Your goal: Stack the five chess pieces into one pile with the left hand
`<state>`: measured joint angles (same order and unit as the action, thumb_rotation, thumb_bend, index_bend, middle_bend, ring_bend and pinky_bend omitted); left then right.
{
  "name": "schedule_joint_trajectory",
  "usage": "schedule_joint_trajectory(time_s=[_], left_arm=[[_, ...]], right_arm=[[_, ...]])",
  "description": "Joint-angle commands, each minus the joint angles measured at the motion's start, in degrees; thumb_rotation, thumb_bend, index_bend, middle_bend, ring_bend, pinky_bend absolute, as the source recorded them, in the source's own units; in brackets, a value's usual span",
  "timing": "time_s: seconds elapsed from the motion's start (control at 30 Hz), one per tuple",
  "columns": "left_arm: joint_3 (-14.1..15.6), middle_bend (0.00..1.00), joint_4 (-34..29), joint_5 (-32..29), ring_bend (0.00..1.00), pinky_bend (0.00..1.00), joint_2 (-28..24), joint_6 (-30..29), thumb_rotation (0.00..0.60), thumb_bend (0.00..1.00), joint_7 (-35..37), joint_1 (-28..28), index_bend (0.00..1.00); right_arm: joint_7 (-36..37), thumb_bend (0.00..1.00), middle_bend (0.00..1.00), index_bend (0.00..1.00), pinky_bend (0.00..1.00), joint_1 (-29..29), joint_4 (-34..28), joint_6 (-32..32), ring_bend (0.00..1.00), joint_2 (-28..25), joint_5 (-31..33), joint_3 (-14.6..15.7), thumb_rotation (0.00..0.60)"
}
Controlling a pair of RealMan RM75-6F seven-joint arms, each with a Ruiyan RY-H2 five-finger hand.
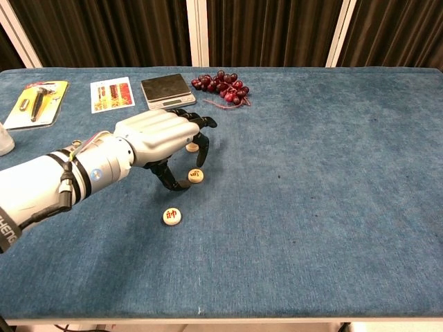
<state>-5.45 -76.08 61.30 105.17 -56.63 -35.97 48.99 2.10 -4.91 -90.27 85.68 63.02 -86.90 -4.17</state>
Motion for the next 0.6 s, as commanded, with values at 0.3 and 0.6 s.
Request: schedule_joint_trajectory(time_s=[0.3,0.6], left_arm=[[-0.6,0.0,1.3,-0.2,0.0,0.0,0.5,1.5,0.6,0.34,1.1,-0.4,0.48],[-1.9,0.0,-0.3,0.7,0.0,0.0,-0.4,2.0,0.6,0.39,3.5,-0.5,0.51]], right_arm=[[-0.2,0.06,0.0,0.0,0.01,0.2,-0.1,0.1,0.0,0.0,0.1,0.1,0.6],[-0.2,0.06,0.0,0.0,0.01,0.2,-0.2,0.3,0.0,-0.1,0.0,-0.1,0.6]])
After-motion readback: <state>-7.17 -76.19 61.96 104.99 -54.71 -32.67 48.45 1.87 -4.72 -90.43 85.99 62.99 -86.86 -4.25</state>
